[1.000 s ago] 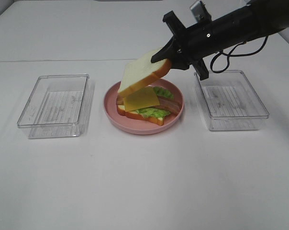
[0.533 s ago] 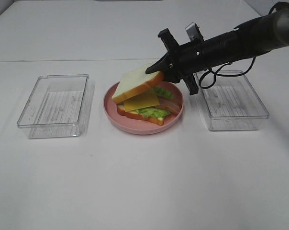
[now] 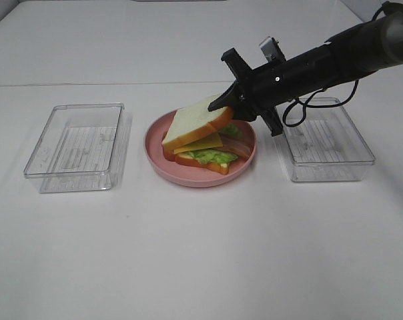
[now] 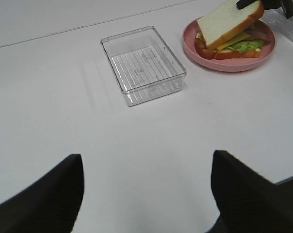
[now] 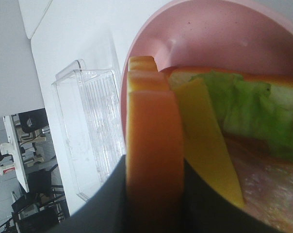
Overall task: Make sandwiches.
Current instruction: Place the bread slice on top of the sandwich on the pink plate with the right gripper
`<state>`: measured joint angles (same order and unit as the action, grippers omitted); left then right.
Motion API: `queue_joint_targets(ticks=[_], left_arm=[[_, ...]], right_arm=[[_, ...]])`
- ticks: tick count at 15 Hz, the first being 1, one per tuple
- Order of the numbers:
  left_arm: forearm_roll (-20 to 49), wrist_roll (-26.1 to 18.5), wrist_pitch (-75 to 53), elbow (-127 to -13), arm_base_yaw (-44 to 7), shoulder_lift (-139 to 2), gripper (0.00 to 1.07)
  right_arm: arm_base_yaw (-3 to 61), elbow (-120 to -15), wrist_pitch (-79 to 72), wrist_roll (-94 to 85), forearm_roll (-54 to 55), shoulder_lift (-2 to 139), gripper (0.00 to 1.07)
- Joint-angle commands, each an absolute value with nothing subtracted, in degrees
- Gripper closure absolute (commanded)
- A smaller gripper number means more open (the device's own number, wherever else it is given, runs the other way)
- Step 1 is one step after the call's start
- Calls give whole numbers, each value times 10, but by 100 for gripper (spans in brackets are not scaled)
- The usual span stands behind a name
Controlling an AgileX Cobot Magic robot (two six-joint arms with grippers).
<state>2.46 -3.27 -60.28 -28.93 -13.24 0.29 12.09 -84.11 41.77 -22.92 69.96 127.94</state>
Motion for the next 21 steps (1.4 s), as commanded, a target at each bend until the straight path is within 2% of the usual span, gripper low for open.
queue_joint_targets(ticks=[1, 2, 3, 5, 6, 10, 14, 21], left_arm=[[28, -29, -595, -289, -133, 16, 36], [28, -29, -595, -289, -133, 16, 36], [28, -29, -595, -289, -133, 16, 36], [28, -29, -595, -289, -133, 16, 36], [28, -29, -595, -289, -133, 16, 36], [28, -29, -595, -289, -133, 16, 36], [28, -29, -595, -289, -133, 16, 36], [33, -30, -595, -289, -133, 16, 36]], right_arm=[[122, -841, 415, -229, 692, 1279, 101], [122, -841, 413, -229, 690, 1279, 83], [122, -841, 413, -229, 689, 1279, 76], [122, -841, 408, -230, 675, 1279, 44], [122, -844, 407, -231, 651, 1279, 37], [121, -844, 414, -230, 613, 1279, 27], [121, -844, 422, -230, 549, 1263, 26], [121, -844, 450, -119, 319, 1167, 26]])
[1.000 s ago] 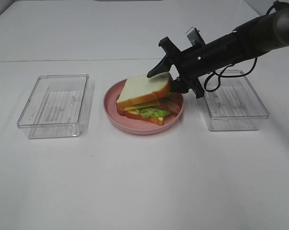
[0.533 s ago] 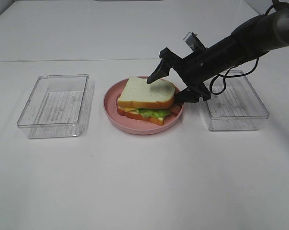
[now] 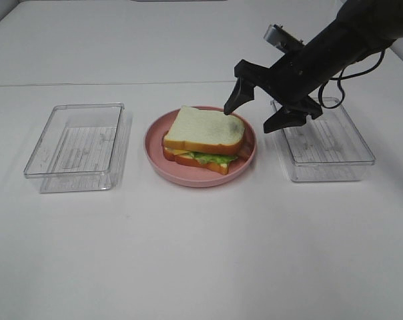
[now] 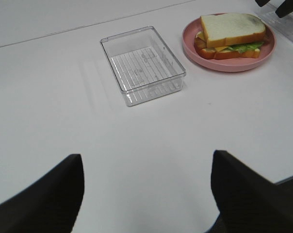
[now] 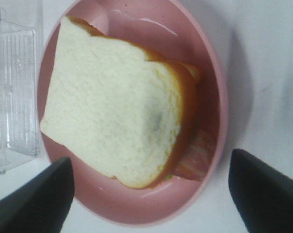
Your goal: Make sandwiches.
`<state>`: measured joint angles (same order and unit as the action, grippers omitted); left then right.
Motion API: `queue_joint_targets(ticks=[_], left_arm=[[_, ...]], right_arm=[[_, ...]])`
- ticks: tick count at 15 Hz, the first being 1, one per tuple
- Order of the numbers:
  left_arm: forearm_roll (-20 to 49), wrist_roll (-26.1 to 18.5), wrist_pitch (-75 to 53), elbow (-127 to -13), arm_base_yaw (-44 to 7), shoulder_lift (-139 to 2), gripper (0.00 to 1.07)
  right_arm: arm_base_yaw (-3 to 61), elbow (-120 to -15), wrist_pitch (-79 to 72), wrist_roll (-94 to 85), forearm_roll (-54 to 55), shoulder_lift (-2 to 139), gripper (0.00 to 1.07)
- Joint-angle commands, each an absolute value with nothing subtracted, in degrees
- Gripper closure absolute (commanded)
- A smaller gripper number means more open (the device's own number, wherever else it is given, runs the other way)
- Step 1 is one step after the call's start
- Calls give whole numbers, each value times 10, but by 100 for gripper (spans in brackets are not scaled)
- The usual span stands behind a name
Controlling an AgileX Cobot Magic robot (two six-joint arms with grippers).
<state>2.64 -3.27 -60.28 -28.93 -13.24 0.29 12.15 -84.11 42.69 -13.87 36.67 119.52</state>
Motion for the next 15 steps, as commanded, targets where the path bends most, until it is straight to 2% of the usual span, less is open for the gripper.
queue_joint_targets(ticks=[1, 5, 6, 8, 15], left_arm=[[34, -30, -595, -289, -133, 16, 36], [34, -30, -595, -289, -133, 16, 36], [34, -30, -595, -289, -133, 16, 36], [34, -31, -596, -289, -133, 16, 36], [36, -34, -596, -289, -133, 16, 36]], right_arm=[[121, -844, 467, -117, 289, 1144, 26], [121, -844, 564, -117, 218, 1048, 26], [121, -841, 615, -105, 182, 987, 26], [121, -820, 623, -93, 156, 932, 26], [121, -549, 620, -80, 120, 627, 26]])
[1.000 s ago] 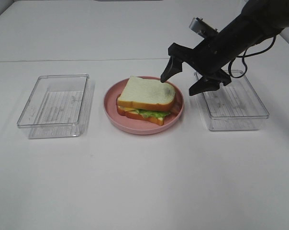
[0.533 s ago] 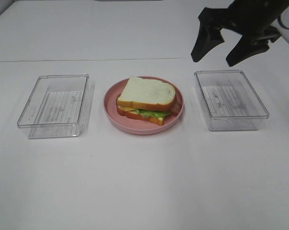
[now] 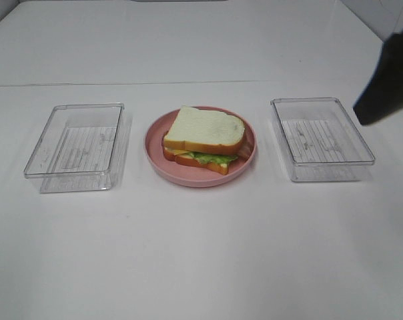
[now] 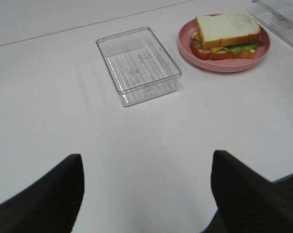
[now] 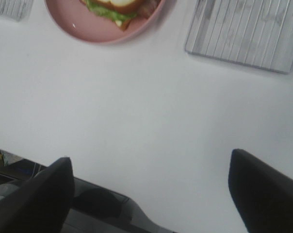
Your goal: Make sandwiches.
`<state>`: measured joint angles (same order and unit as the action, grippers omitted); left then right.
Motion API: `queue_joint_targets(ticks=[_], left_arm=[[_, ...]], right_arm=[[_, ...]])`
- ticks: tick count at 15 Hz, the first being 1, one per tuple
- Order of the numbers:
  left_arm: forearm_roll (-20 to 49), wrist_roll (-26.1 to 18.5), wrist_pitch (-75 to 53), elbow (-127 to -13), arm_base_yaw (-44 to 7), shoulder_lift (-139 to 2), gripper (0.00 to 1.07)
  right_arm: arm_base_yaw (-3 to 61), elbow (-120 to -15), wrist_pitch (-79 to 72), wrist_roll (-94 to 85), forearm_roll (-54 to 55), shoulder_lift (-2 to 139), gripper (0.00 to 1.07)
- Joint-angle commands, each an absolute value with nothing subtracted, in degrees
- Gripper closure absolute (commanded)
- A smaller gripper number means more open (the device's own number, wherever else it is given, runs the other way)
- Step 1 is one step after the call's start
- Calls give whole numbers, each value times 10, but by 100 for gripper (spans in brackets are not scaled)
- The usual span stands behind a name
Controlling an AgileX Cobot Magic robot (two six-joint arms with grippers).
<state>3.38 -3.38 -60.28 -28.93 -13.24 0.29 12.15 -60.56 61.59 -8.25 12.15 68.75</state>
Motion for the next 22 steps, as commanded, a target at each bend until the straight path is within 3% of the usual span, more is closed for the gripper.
queue_joint_targets(ticks=[1, 3, 10, 22], left_arm=[[36, -34, -596, -289, -133, 16, 36], [36, -34, -596, -289, -133, 16, 36], [36, -34, -596, -289, -133, 16, 36], [36, -36, -595, -289, -133, 16, 36]], right_arm=[[121, -462, 621, -80, 120, 511, 26], [121, -382, 621, -81, 119, 388, 26], [121, -288, 613, -92, 54, 88, 26], [121, -289, 609, -44, 23, 55, 27]])
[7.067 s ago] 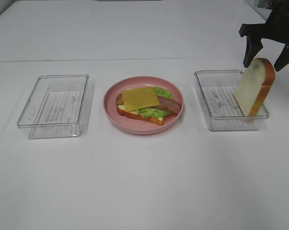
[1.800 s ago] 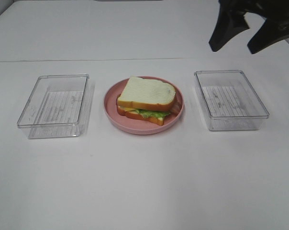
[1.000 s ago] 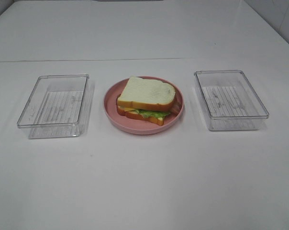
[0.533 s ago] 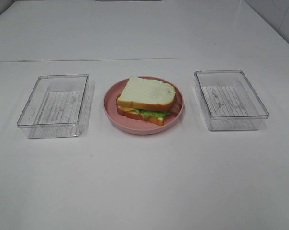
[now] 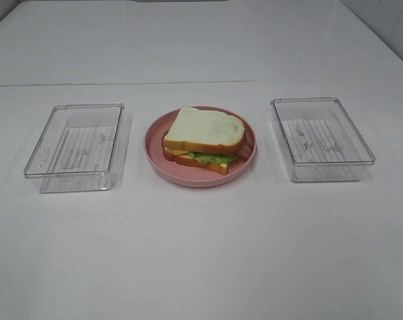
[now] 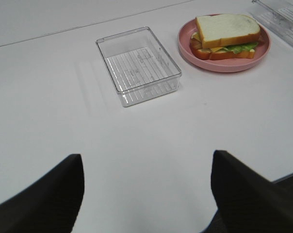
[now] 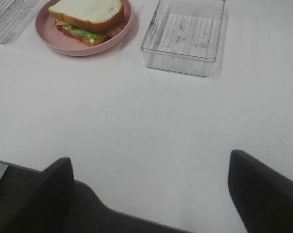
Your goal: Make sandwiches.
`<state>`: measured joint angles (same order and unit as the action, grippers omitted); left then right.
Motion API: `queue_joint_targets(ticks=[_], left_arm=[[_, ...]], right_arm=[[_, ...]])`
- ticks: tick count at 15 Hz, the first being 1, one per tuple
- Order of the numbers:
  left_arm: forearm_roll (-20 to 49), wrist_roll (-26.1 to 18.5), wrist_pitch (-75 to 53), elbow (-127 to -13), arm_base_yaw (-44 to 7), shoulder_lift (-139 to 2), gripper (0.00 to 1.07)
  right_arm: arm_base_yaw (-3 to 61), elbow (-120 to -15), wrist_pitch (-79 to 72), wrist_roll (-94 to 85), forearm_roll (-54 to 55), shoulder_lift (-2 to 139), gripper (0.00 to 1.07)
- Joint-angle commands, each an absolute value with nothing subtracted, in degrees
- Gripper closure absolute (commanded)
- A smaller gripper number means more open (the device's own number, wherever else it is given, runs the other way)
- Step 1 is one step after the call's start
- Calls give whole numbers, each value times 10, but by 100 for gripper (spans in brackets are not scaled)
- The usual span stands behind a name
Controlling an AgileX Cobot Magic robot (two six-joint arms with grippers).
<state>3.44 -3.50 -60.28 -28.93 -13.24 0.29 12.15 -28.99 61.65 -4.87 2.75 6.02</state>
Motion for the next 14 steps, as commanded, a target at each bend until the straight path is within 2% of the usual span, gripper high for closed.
queue_joint_targets(ticks=[1, 10, 12, 14], left_arm=[[36, -36, -595, -289, -133, 16, 36], [36, -35, -595, -289, -133, 15, 36], [36, -35, -595, -289, -133, 15, 36], [36, -35, -595, -289, -129, 15, 36]], right_arm=[[121, -289, 609, -44, 23, 55, 27], [120, -289, 609, -44, 26, 58, 27], [95, -289, 609, -44, 30, 58, 27], [19, -289, 609, -44, 30, 57, 27]])
